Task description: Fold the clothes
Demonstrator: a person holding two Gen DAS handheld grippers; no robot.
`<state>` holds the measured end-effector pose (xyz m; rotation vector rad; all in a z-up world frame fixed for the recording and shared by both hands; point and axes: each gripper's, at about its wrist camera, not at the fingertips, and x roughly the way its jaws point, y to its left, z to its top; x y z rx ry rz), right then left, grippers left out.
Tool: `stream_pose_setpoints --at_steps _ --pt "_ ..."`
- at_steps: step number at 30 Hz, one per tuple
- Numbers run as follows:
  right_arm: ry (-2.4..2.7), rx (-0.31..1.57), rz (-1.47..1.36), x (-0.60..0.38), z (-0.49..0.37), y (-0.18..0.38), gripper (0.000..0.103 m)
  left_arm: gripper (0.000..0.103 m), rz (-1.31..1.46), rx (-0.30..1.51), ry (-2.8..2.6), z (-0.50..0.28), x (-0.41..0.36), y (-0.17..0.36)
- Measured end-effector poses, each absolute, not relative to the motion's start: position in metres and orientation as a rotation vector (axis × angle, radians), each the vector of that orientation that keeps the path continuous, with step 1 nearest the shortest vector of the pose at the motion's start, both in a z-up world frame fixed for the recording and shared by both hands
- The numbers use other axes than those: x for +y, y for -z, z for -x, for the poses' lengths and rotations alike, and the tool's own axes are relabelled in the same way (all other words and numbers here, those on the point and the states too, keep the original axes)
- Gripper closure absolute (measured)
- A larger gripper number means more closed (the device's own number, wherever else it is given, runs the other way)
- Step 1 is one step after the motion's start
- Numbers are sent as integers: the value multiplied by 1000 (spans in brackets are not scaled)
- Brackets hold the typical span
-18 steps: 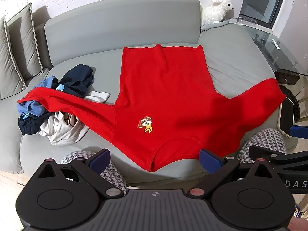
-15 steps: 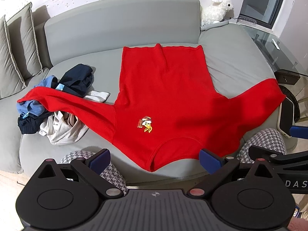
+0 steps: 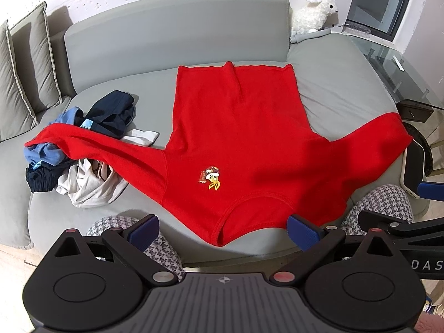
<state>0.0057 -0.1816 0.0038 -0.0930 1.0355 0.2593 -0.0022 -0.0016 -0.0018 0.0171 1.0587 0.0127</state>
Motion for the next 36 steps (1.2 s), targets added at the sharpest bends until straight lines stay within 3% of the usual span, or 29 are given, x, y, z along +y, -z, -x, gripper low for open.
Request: stream_pose_setpoints --at_steps 36 --pt "-258 1044 89 -180 -4 -3 0 4 -19 1068 -15 -4 -2 -1"
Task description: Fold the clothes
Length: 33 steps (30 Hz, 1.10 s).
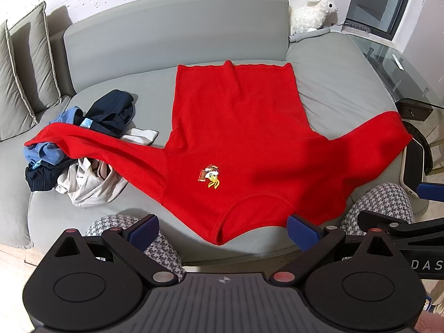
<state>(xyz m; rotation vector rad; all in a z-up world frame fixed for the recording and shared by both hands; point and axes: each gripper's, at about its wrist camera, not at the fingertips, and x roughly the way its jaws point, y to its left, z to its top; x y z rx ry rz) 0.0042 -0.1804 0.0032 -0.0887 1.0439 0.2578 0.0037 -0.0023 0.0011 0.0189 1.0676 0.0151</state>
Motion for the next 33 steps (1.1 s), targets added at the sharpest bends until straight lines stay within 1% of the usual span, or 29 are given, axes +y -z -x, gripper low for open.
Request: stream_pose_setpoints --at_steps 8,16,21,25,30,33 --pt "-257 1051 80 -181 -6 -2 0 4 -17 1075 -5 -2 3 0" --pt "-212 1048 45 -194 -19 6 0 3 -18 1106 -27 -21 10 15" --pt "-220 962 -13 -214 -31 12 0 3 -37 1122 -18 -37 0 21" --pt "-262 830 -120 -249 -47 20 0 3 -52 1126 7 -51 -12 23" --pt "-180 846 -252 -311 -84 40 0 3 -88 1139 27 -71 -36 27" --pt "-115 889 -418 -384 -117 55 0 3 -108 1155 43 -85 -53 31"
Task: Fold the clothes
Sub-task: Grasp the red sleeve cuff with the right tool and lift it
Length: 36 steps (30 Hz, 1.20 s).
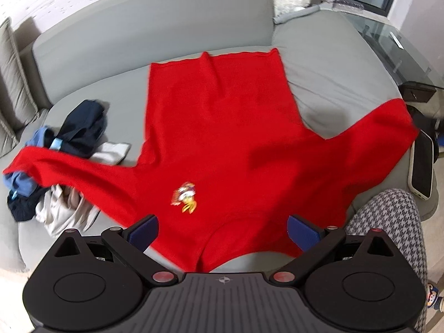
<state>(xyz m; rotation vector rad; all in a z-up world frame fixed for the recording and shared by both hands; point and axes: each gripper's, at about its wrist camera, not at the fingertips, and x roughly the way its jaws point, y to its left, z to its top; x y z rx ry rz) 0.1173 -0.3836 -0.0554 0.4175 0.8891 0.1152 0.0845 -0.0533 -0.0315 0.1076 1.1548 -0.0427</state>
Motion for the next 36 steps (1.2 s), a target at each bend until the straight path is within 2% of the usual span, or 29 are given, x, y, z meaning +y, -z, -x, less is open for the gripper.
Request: stream_pose_setpoints --at_steps 3,6,9,11,15,20,25,31,33,36 --pt "-49 922 -477 -435 -143 60 1 3 -126 1173 55 -99 -70 38" --pt "20 930 -525 -497 -170 68 11 3 -148 1184 66 -110 -88 45" --pt "41 952 -593 -535 -187 80 14 3 -159 1204 75 -118 -101 52" --pt "56 988 -697 -565 -198 102 26 3 -170 1223 76 -123 -106 58" --pt "86 1049 -802 -594 -209 142 36 3 -198 1247 66 -131 -116 67" --pt "135 1122 -839 -598 -217 180 58 3 -221 1216 31 -150 -126 76" --pt "154 1144 -904 -603 -221 199 59 9 -198 1152 39 -184 -151 79" --pt "160 1113 -1057 -618 -224 224 59 25 -171 1118 156 -215 -199 81" --pt "162 1098 -1098 -621 -224 231 60 25 -167 1122 184 -219 -211 82" --pt "167 1044 -1180 -627 -224 243 68 23 -185 1128 228 -215 -223 84"
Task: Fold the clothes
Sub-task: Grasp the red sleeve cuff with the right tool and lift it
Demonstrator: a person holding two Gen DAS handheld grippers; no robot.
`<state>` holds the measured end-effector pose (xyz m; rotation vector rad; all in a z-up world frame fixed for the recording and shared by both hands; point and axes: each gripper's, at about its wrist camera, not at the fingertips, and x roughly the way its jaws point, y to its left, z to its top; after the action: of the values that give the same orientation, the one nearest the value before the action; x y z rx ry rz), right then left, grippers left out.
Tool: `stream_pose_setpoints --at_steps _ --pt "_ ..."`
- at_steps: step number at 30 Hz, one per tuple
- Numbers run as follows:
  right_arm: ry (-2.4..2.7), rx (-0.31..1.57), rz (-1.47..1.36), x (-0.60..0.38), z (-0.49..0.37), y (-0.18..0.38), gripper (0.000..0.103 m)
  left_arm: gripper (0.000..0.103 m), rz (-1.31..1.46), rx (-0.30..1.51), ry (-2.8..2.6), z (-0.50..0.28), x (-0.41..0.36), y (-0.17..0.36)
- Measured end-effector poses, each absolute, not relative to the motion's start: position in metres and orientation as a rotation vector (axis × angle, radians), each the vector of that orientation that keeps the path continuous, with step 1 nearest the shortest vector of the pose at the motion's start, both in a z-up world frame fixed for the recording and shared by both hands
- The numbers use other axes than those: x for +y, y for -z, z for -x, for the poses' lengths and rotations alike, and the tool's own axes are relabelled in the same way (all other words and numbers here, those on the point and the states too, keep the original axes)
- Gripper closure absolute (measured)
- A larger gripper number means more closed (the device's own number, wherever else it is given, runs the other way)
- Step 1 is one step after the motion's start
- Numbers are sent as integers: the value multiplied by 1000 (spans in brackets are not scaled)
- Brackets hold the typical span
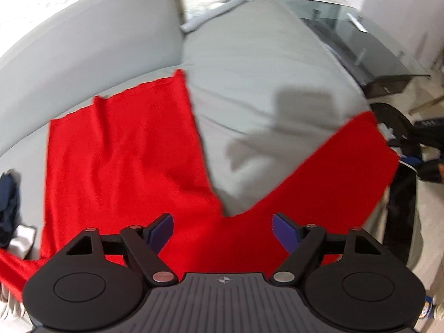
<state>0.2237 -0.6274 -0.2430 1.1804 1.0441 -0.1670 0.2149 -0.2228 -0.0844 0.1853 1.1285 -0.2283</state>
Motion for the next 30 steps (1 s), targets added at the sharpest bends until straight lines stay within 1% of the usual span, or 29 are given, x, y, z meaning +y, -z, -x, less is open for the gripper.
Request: stream_pose_setpoints --at_steps 1,2,4,5,6,9,10,12,15,16,18,19,20,24,25,29,30 --pt "173 1015 -1215 -629 -222 249 75 23 -196 1137 232 -213 -224 87" --pt "178 989 -1247 -631 -221 254 87 23 -204 1146 230 -211 -222 89" --pt "198 957 -1262 -632 -218 258 97 23 -203 1158 215 -210 -216 91" --pt "205 940 -1260 -631 -216 257 99 23 -200 1164 202 -209 -211 91" --pt "211 927 -1244 -630 -215 255 100 23 -196 1166 191 -208 -206 91" --pt "246 870 -1055 -614 -211 223 101 22 -187 1156 149 -201 -186 86" --pt "256 847 -944 -603 -210 203 101 22 -185 1149 135 -198 -180 84" --pt "250 803 -814 -584 -209 174 101 22 -177 1134 108 -192 -165 80" --pt "204 742 -609 -540 -209 123 101 21 -143 1114 63 -180 -139 73" --pt "165 712 -509 -511 -209 98 101 21 -125 1105 47 -174 -128 70" --pt "102 678 -377 -468 -208 69 101 18 -92 1079 11 -164 -103 62" --pt "81 671 -327 -451 -206 60 101 18 -79 1062 -12 -157 -88 56" --pt "36 656 -222 -414 -203 45 101 18 -66 1047 -38 -150 -72 51" --pt "-117 613 2 -311 -183 20 101 18 2 1001 -152 -123 -4 35" --pt "-180 605 62 -273 -173 17 101 18 22 985 -183 -114 15 31" --pt "-348 634 169 -163 -148 26 101 17 92 929 -292 -76 84 15" --pt "-365 642 173 -151 -146 27 101 17 108 921 -308 -70 94 14"
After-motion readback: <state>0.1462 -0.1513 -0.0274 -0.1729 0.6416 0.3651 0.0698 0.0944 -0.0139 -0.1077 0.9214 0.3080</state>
